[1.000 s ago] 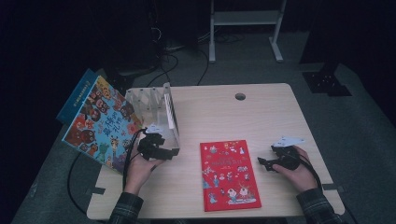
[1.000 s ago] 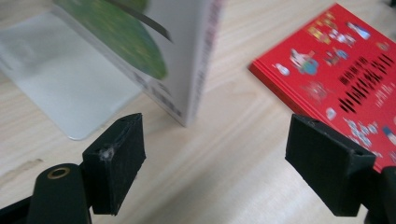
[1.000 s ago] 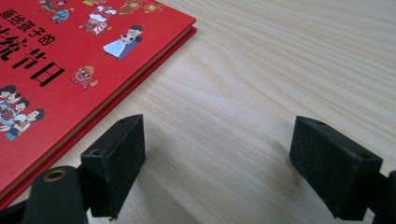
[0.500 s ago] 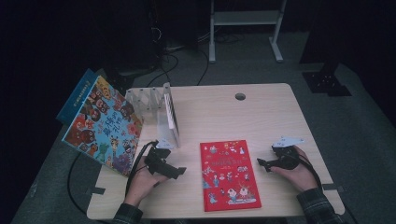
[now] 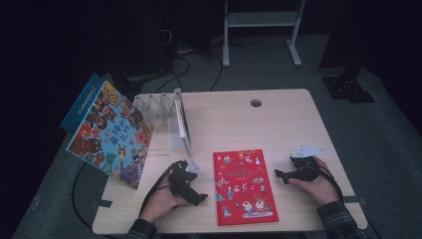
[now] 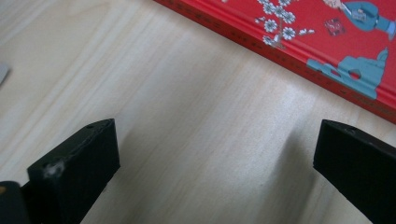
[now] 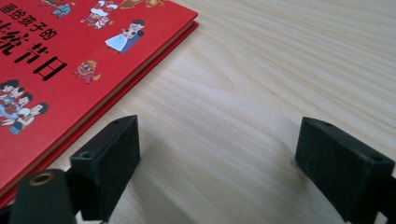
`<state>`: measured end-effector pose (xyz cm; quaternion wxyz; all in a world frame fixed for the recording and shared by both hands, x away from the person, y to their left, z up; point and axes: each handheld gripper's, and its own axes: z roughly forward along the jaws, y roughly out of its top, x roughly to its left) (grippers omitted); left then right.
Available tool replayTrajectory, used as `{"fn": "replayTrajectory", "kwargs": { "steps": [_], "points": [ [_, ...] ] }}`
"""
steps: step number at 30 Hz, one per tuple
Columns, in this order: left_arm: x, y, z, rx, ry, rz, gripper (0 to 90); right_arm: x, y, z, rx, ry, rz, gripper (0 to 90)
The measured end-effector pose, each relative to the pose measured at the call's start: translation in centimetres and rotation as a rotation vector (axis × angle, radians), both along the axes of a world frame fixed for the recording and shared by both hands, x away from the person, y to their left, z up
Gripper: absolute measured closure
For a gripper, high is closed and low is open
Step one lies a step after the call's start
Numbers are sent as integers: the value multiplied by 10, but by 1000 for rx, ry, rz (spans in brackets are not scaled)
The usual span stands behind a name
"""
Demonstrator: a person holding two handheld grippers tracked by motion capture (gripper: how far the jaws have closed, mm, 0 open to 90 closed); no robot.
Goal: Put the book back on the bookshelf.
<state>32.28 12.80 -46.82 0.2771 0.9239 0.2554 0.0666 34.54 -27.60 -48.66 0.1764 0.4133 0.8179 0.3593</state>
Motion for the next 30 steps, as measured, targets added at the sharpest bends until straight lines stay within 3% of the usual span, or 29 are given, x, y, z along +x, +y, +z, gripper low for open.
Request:
{"fn": "replayTrajectory", "kwargs": {
  "steps": [5,7,8,9,13,19,30],
  "points": [
    [-1,-2,-2,4,-39,-29,0,-5,-1,7,-6,28,-2,349],
    [-2,-3,-7,-53,-72,-52,0,-6,0,10,17,54,1,380],
    [-2,-3,-7,-53,-72,-52,0,-6,0,10,17,54,1,380],
    [-3,-3,-11,-102,-101,-33,0,-8,2,12,36,66,8,399],
    [-4,-7,-12,-109,-103,-35,0,-10,7,16,62,86,27,413],
    [-6,-17,-11,-108,-100,-101,0,-14,19,19,120,115,72,411],
    [-8,-25,-12,-111,-99,-125,0,-11,29,18,151,136,111,401]
  ]
}}
